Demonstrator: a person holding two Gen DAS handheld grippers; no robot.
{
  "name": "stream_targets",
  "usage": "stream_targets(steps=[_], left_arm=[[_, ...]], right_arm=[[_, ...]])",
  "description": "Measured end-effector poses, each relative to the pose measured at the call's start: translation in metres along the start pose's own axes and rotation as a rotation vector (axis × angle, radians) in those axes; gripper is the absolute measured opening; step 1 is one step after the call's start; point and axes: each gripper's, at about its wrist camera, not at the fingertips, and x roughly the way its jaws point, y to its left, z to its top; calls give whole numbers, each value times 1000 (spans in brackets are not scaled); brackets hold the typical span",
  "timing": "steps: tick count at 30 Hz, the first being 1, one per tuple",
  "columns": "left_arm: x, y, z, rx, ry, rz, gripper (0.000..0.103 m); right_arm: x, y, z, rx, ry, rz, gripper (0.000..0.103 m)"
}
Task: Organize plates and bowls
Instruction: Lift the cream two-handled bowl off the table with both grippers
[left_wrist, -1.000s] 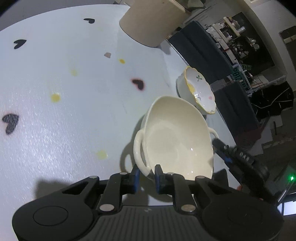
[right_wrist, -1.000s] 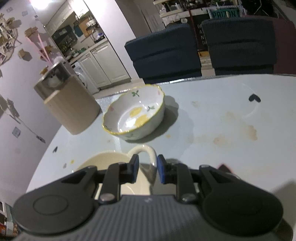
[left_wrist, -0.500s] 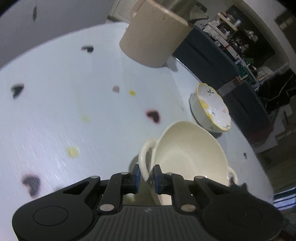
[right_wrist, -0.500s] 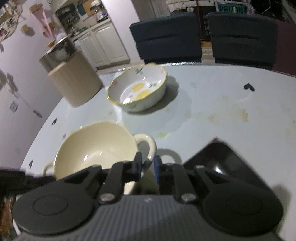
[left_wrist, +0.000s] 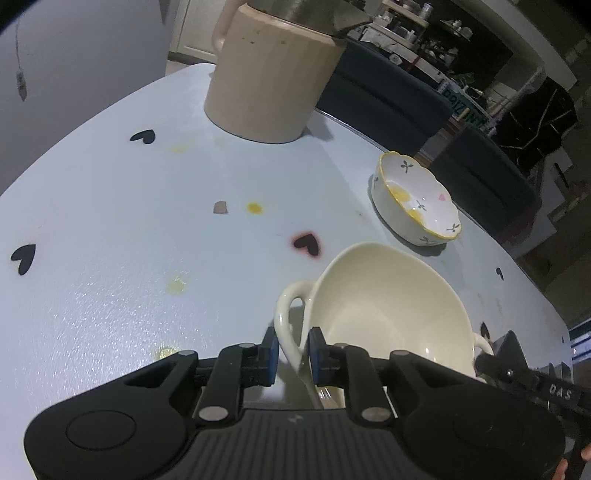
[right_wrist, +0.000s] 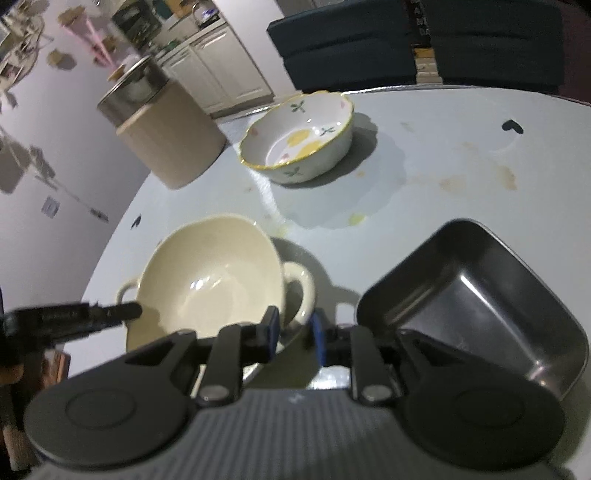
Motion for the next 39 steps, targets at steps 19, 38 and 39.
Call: stream_targets(steps=[19, 38, 39], left_arm=[[17, 0, 15, 144, -25, -10, 32], [16, -5, 19, 197, 6, -28, 23], [17, -5, 19, 199, 9, -30, 23]], right_arm=[[25, 8, 11, -69, 32, -19, 29], [26, 5, 11, -40, 89, -4, 32], [27, 6, 11, -46, 94, -6, 32]])
